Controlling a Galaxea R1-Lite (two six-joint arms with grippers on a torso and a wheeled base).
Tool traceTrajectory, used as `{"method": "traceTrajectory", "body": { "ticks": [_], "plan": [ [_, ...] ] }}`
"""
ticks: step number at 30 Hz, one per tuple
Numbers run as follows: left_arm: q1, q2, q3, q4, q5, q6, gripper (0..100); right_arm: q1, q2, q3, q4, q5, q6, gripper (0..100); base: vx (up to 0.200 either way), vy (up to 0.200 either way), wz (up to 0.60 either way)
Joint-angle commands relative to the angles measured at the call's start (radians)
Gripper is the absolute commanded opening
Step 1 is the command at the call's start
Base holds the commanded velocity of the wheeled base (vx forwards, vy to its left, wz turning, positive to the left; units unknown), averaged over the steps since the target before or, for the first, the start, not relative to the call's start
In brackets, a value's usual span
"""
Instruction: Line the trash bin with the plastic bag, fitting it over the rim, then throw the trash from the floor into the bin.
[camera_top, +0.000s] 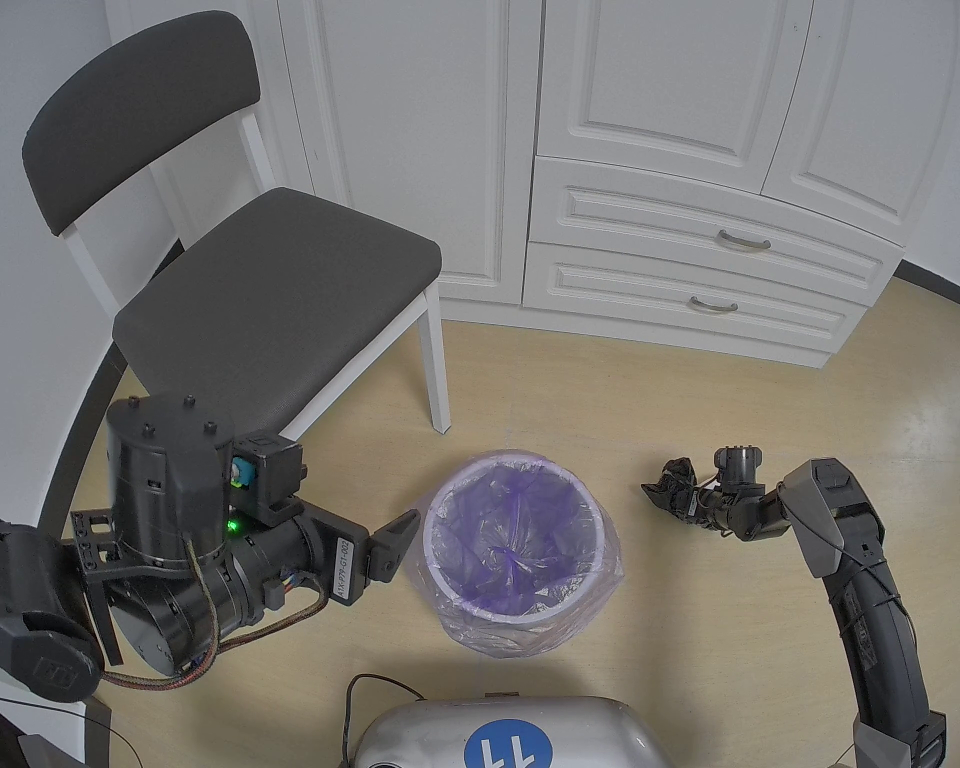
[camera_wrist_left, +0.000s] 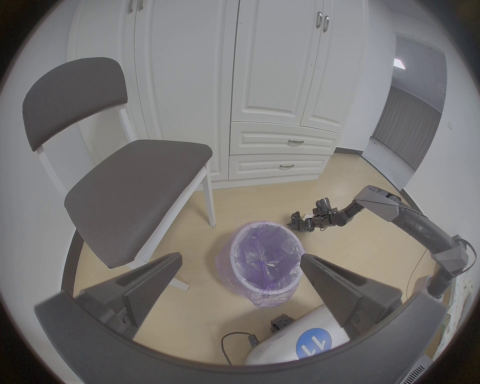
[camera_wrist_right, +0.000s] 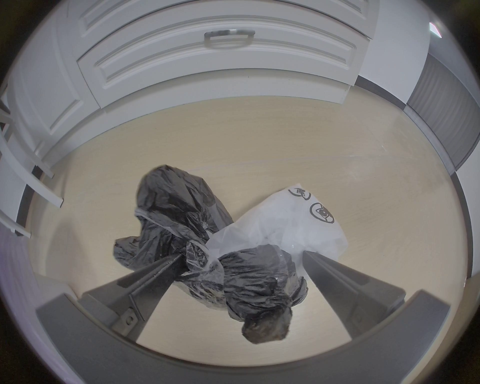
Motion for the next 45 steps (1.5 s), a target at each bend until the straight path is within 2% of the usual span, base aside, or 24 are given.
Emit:
{"method": "traceTrajectory", "body": {
  "ticks": [1,12,13,30,33,36,40,45],
  "plan": [
    [0.000,0.001,0.000,0.000,0.000,-0.001,100,-0.002,0.028,0.000,0.013,-0.004,-0.032,100,0.000,0.000,0.00],
    [-0.009,0.004,0.002,0.000,0.000,0.001,100,-0.002,0.026,0.000,0.048,0.001,-0.041,100,0.000,0.000,0.00],
    [-0.012,0.006,0.002,0.000,0.000,-0.001,100,-0.002,0.026,0.000,0.046,0.001,-0.041,0,0.000,0.000,0.00],
    [-0.011,0.025,-0.003,0.000,0.000,-0.002,100,0.010,-0.024,0.009,0.049,-0.021,-0.045,0,0.000,0.000,0.00],
    [-0.011,0.042,-0.005,-0.002,-0.001,-0.004,100,0.007,-0.084,0.106,0.039,-0.007,-0.047,0,0.000,0.000,0.00],
    [-0.012,0.070,-0.003,-0.010,-0.001,-0.001,100,-0.002,-0.101,0.133,0.039,0.001,-0.048,0,0.000,0.000,0.00],
    [-0.023,0.088,0.011,-0.036,0.003,0.001,100,-0.001,-0.150,0.164,0.037,-0.013,-0.113,0,0.000,0.000,0.00],
    [-0.026,0.075,0.018,-0.051,0.003,-0.001,100,0.015,-0.255,0.304,0.005,-0.001,-0.125,0,0.000,0.000,0.00]
  ]
}}
